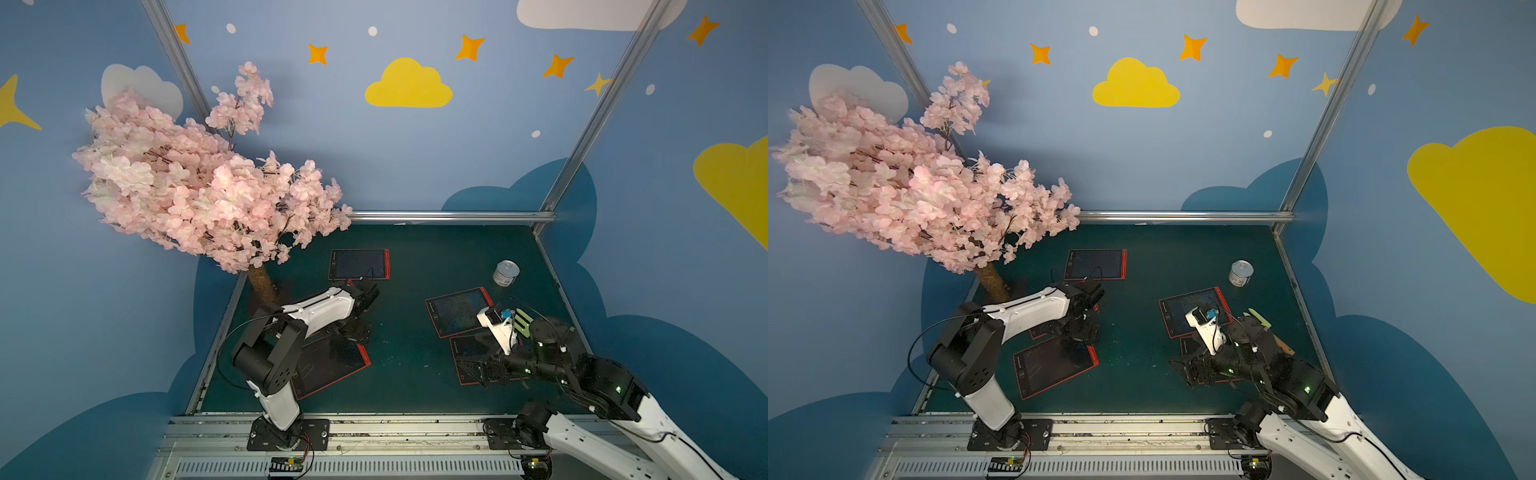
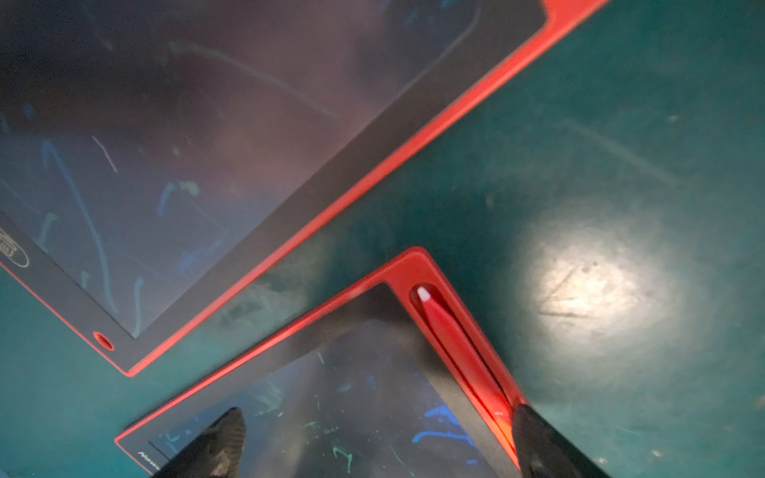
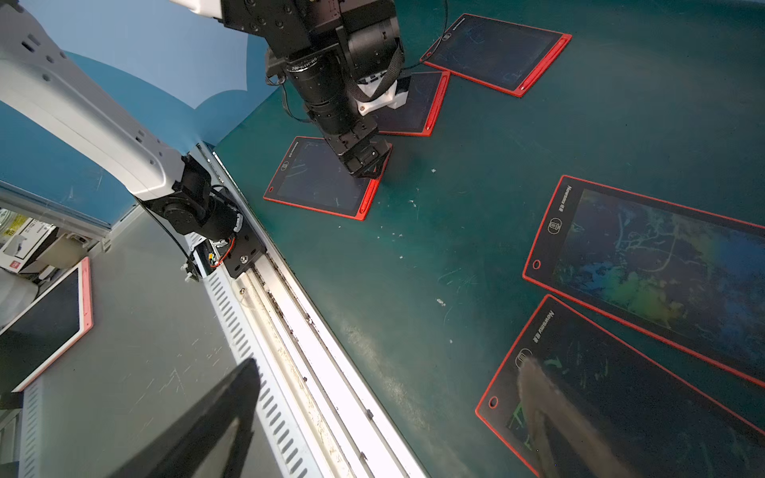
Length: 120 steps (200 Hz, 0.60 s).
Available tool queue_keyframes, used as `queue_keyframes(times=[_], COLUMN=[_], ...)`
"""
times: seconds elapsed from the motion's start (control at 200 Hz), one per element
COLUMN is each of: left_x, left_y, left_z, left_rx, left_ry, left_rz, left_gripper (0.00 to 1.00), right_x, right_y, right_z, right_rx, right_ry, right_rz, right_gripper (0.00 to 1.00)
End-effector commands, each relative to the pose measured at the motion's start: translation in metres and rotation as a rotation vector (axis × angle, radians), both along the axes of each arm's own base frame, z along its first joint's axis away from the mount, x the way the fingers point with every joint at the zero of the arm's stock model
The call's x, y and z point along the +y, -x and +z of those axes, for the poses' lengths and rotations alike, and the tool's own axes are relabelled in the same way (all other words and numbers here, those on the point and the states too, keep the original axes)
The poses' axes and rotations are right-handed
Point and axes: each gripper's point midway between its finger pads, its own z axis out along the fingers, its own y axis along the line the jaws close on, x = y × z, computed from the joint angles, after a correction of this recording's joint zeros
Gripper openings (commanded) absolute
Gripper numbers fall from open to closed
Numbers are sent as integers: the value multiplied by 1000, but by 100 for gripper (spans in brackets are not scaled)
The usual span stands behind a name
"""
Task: Place the stylus back onto the writing tablet
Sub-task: Place the stylus on the writing tablet.
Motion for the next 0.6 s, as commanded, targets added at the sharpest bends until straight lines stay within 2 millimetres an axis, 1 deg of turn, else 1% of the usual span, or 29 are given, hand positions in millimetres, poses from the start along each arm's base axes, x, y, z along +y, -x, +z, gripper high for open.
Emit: queue_keyframes(times=[0.0, 0.3, 0.596], left_x=[8, 8, 6], left_y=[8, 13, 14], left_z=[-7, -15, -16], left_rx=[45, 66, 68], left_ry=[-48, -55, -42], left_rz=[-8, -6, 7], left_gripper=[99, 97, 98], right_x=[0, -1, -1], right_y=[1, 1, 1], right_z=[-4, -5, -5], right_rx=[5, 6, 8], right_ry=[11, 14, 12], right_rz=[5, 3, 2], right_gripper=[96, 96, 96])
